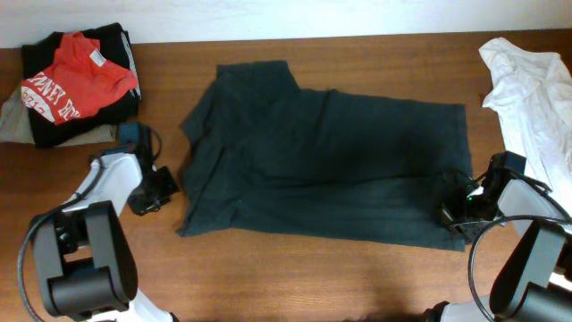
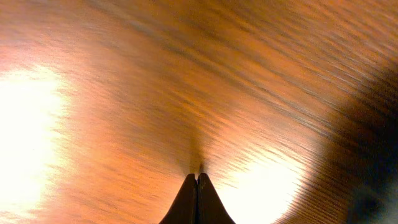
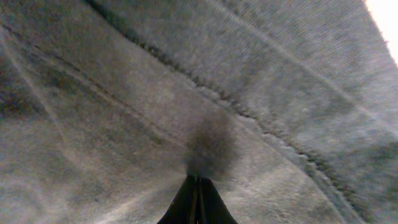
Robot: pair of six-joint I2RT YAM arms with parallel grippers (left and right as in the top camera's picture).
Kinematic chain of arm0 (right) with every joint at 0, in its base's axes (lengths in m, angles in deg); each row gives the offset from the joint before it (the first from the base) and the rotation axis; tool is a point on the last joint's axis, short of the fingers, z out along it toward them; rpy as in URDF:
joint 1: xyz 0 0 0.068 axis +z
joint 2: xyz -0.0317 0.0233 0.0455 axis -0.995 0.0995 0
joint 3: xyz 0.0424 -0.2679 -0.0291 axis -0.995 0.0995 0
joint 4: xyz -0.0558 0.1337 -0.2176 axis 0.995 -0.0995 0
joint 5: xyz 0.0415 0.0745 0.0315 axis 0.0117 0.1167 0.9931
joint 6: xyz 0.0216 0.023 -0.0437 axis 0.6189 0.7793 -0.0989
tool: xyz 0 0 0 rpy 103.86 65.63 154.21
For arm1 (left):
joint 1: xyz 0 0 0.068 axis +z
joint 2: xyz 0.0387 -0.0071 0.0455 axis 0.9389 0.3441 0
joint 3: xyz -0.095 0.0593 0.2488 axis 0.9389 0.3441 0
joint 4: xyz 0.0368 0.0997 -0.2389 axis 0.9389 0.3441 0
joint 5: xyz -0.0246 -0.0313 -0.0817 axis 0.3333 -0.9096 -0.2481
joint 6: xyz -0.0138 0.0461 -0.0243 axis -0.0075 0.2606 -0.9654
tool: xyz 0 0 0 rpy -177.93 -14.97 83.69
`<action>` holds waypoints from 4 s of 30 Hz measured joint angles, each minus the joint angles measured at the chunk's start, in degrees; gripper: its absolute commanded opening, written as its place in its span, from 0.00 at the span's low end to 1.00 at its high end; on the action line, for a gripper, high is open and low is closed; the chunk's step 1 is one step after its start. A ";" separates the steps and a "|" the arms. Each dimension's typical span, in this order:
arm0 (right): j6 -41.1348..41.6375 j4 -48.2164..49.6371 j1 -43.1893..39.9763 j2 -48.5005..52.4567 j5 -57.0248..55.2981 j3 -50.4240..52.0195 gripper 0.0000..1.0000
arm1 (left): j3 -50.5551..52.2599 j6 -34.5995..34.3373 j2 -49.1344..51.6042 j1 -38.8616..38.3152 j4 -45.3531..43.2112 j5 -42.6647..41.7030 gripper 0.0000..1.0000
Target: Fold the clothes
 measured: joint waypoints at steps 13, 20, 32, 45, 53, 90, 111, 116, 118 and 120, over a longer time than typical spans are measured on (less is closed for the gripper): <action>-4.70 -16.59 5.62 0.74 -1.97 -19.69 0.04 | 0.35 8.37 -11.32 -3.65 -15.61 -14.82 0.01; -4.83 -15.65 20.17 0.74 -1.42 -19.67 0.04 | -6.43 13.62 1.29 -4.52 -24.90 -18.21 0.01; -3.17 -15.43 23.76 0.74 -2.80 -19.67 0.04 | -8.33 14.05 8.81 -4.94 -25.94 -18.64 0.01; -3.15 -15.47 23.76 0.74 -2.82 -19.67 0.04 | -9.44 14.21 11.54 -5.31 -24.96 -15.47 0.01; -3.15 -15.65 23.76 0.74 -2.84 -19.61 0.04 | -11.56 16.33 11.61 -5.44 -21.14 1.07 0.01; -12.61 -29.55 23.76 1.31 -5.68 -39.56 0.96 | -90.09 24.52 53.29 -12.63 7.02 -16.87 0.99; -14.47 -8.00 18.23 2.01 -14.03 -39.58 0.94 | -91.34 23.69 57.81 -15.32 2.82 -13.70 0.00; -22.71 2.05 9.44 13.31 -11.39 -41.16 0.96 | -91.45 23.69 57.81 -15.45 2.99 -12.96 0.00; -27.10 -1.99 9.22 24.37 -10.80 -48.87 0.96 | -91.45 23.69 57.81 -15.45 3.10 -12.92 0.00; -29.27 -7.17 9.44 35.95 -11.74 -60.24 0.95 | -91.58 23.69 57.81 -15.47 3.26 -12.76 0.00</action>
